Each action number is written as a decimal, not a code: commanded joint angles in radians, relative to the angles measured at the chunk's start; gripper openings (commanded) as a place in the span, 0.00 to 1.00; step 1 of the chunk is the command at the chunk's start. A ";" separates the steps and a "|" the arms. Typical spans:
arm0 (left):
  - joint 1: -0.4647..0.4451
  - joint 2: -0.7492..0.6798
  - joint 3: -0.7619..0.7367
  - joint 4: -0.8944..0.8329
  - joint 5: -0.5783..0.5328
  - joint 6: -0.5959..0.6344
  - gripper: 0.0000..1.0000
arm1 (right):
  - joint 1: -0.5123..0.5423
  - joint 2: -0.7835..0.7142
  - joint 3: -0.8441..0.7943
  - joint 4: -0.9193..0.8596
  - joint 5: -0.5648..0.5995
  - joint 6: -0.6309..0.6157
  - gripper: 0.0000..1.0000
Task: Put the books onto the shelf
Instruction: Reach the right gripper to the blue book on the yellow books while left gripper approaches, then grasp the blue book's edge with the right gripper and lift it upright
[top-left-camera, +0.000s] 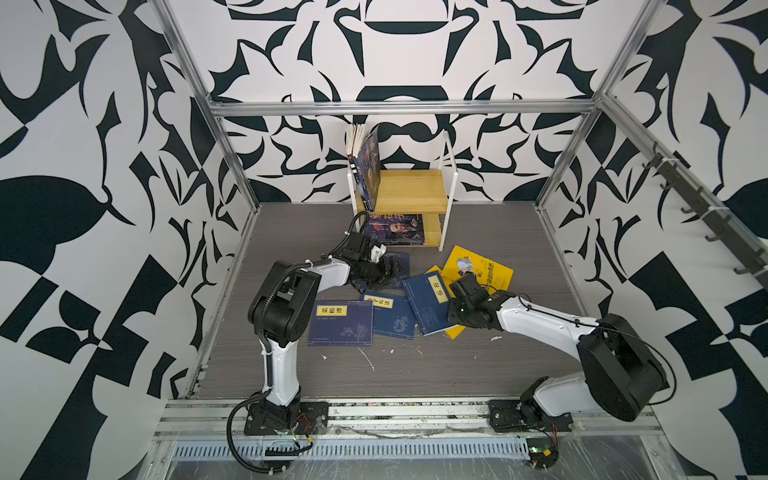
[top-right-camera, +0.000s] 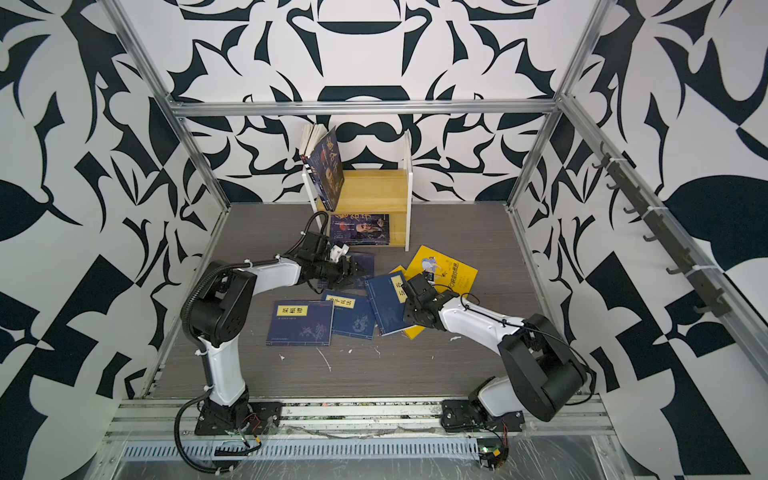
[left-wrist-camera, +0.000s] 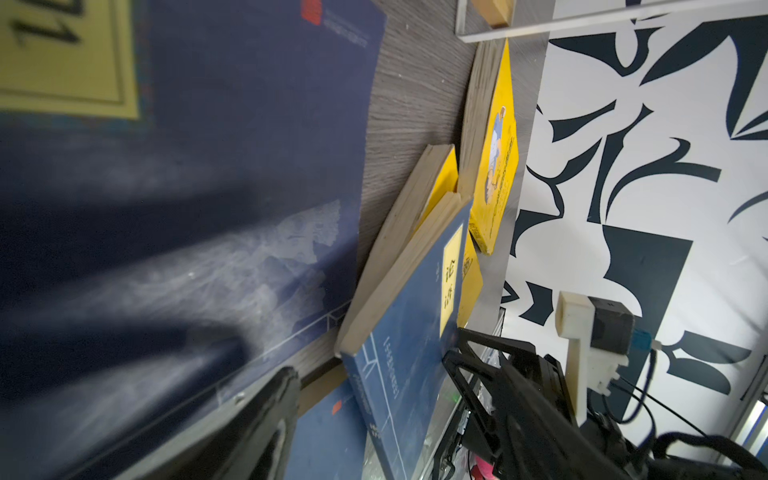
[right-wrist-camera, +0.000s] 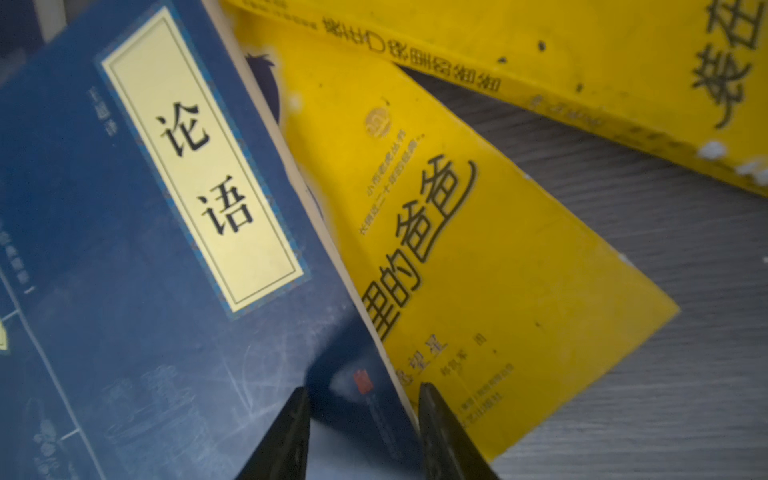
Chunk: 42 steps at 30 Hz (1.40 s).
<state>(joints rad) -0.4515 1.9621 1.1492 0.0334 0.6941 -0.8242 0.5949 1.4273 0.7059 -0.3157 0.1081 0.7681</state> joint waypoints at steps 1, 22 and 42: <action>0.002 0.040 0.011 -0.010 0.010 -0.032 0.76 | 0.000 0.036 0.012 0.006 -0.019 -0.023 0.43; -0.021 0.127 0.089 -0.055 0.044 -0.037 0.42 | 0.020 0.107 0.014 0.076 -0.074 -0.035 0.40; -0.023 -0.051 0.061 -0.121 0.026 0.075 0.00 | -0.006 -0.087 0.014 0.107 -0.189 -0.089 0.73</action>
<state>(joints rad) -0.4717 2.0048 1.2240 -0.0502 0.7223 -0.8013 0.6048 1.4235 0.7223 -0.2070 -0.0185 0.7010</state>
